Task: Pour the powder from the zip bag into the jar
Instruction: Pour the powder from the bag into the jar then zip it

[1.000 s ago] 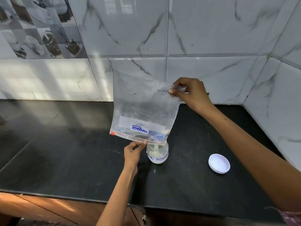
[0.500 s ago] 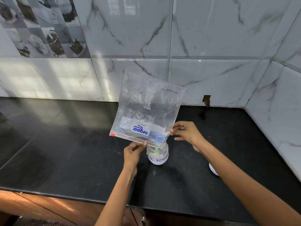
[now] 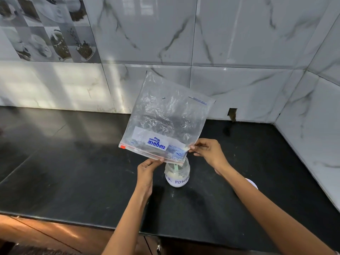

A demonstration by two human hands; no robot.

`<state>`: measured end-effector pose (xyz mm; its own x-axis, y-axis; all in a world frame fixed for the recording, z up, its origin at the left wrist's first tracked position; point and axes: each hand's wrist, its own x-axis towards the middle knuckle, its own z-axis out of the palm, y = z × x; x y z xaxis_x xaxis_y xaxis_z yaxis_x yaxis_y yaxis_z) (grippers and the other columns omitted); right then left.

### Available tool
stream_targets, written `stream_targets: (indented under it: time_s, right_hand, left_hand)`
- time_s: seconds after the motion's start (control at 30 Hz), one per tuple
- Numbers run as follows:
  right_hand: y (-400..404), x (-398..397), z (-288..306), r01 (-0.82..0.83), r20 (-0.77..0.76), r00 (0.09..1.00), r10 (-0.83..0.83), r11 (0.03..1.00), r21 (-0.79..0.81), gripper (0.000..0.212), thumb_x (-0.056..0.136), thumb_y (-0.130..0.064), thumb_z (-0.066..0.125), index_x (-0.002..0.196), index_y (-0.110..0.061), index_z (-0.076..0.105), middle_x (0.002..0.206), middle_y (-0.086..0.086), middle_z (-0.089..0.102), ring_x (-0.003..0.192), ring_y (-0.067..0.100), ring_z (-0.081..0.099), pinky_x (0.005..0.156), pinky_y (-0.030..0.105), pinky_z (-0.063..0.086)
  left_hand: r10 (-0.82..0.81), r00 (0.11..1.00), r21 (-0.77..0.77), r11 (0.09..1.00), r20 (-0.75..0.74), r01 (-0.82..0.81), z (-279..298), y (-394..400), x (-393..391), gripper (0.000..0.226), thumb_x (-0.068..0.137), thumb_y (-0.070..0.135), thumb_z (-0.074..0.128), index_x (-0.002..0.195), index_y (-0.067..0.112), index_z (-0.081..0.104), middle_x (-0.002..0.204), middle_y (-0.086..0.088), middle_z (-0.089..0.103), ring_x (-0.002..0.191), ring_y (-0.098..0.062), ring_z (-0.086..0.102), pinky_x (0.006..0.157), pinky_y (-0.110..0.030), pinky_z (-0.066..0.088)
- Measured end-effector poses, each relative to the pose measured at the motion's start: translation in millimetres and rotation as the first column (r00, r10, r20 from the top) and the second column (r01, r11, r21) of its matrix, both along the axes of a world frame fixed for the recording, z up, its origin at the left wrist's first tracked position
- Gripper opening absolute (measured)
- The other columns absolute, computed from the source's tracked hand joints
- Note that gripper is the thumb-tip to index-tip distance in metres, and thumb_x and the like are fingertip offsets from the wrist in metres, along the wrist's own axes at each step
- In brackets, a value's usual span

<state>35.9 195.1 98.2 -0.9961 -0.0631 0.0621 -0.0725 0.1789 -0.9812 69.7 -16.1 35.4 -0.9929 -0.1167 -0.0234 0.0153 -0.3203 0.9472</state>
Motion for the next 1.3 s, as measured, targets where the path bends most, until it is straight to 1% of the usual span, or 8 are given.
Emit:
stream_targets:
  time_s: [0.23, 0.43, 0.67, 0.8, 0.93, 1.07, 1.17, 1.3]
  right_hand:
    - [5, 4, 4, -0.009, -0.032, 0.999, 0.010, 1.000, 0.020, 0.011, 0.084, -0.005, 0.066, 0.089, -0.014, 0.071, 0.086, 0.009, 0.073, 0.078, 0.011, 0.071, 0.066, 0.017, 0.056]
    - [5, 3, 10, -0.034, -0.063, 0.997, 0.040, 0.995, 0.093, 0.014, 0.083, -0.005, 0.068, 0.096, -0.007, 0.071, 0.085, 0.005, 0.073, 0.078, 0.010, 0.071, 0.070, 0.020, 0.057]
    - [3, 4, 16, -0.073, -0.137, 0.985, 0.103, 0.974, 0.214, 0.014, 0.082, -0.004, 0.068, 0.095, -0.006, 0.072, 0.084, 0.003, 0.073, 0.075, 0.006, 0.071, 0.068, 0.018, 0.056]
    - [3, 3, 19, -0.082, -0.148, 0.981, 0.124, 0.961, 0.263, 0.013, 0.081, -0.002, 0.069, 0.094, -0.005, 0.071, 0.081, 0.002, 0.073, 0.075, 0.008, 0.071, 0.064, 0.012, 0.052]
    - [4, -1, 23, -0.035, -0.121, 0.991, 0.064, 0.972, 0.232, 0.008, 0.082, -0.004, 0.068, 0.090, -0.002, 0.068, 0.082, 0.011, 0.072, 0.076, 0.014, 0.071, 0.064, 0.018, 0.056]
    - [0, 2, 23, -0.020, -0.141, 0.988, 0.059, 0.964, 0.265, 0.005, 0.083, -0.008, 0.068, 0.087, -0.005, 0.068, 0.077, 0.004, 0.071, 0.072, 0.009, 0.070, 0.061, 0.018, 0.056]
    - [-3, 4, 22, -0.059, -0.153, 0.982, 0.115, 0.942, 0.330, 0.008, 0.083, -0.009, 0.068, 0.087, -0.002, 0.069, 0.077, 0.007, 0.072, 0.070, 0.004, 0.069, 0.060, 0.018, 0.055]
    - [0, 3, 23, -0.038, -0.141, 0.986, 0.088, 0.946, 0.323, 0.007, 0.084, -0.011, 0.067, 0.088, -0.004, 0.069, 0.077, 0.008, 0.072, 0.074, 0.014, 0.070, 0.059, 0.019, 0.055]
  left_hand:
    - [-0.102, 0.993, -0.003, 0.995, -0.056, 0.102, 1, 0, -6, 0.016, 0.068, 0.018, 0.075, 0.084, 0.018, 0.078, 0.088, 0.004, 0.077, 0.090, -0.003, 0.067, 0.097, -0.035, 0.037]
    - [-0.129, 0.990, 0.012, 0.991, -0.053, 0.130, -3, -1, -6, 0.020, 0.069, 0.016, 0.070, 0.088, 0.016, 0.077, 0.095, 0.000, 0.076, 0.101, -0.010, 0.066, 0.109, -0.042, 0.032]
    - [-0.135, 0.990, -0.011, 0.991, -0.047, 0.135, -6, -3, -5, 0.022, 0.070, 0.016, 0.071, 0.091, 0.016, 0.077, 0.099, -0.002, 0.076, 0.104, -0.011, 0.065, 0.109, -0.042, 0.032]
    - [-0.139, 0.990, -0.023, 0.990, -0.039, 0.138, -5, -3, -4, 0.023, 0.070, 0.015, 0.071, 0.093, 0.016, 0.076, 0.101, -0.002, 0.075, 0.105, -0.012, 0.065, 0.102, -0.036, 0.037]
    - [-0.146, 0.988, -0.026, 0.989, -0.058, 0.145, -5, -3, -3, 0.025, 0.072, 0.014, 0.071, 0.096, 0.019, 0.076, 0.105, 0.001, 0.074, 0.106, -0.011, 0.064, 0.092, -0.029, 0.040]
    - [-0.144, 0.988, -0.026, 0.989, -0.061, 0.143, -6, -3, -4, 0.028, 0.071, 0.013, 0.071, 0.099, 0.017, 0.075, 0.107, -0.002, 0.074, 0.107, -0.012, 0.064, 0.090, -0.027, 0.042]
    - [-0.138, 0.988, -0.024, 0.990, -0.070, 0.136, -7, -2, -6, 0.030, 0.072, 0.011, 0.071, 0.102, 0.016, 0.073, 0.108, -0.002, 0.073, 0.108, -0.013, 0.064, 0.088, -0.022, 0.046]
    - [-0.140, 0.986, -0.024, 0.990, -0.091, 0.138, -8, -4, -6, 0.029, 0.072, 0.011, 0.071, 0.100, 0.016, 0.074, 0.107, -0.003, 0.073, 0.107, -0.014, 0.064, 0.081, -0.013, 0.049]
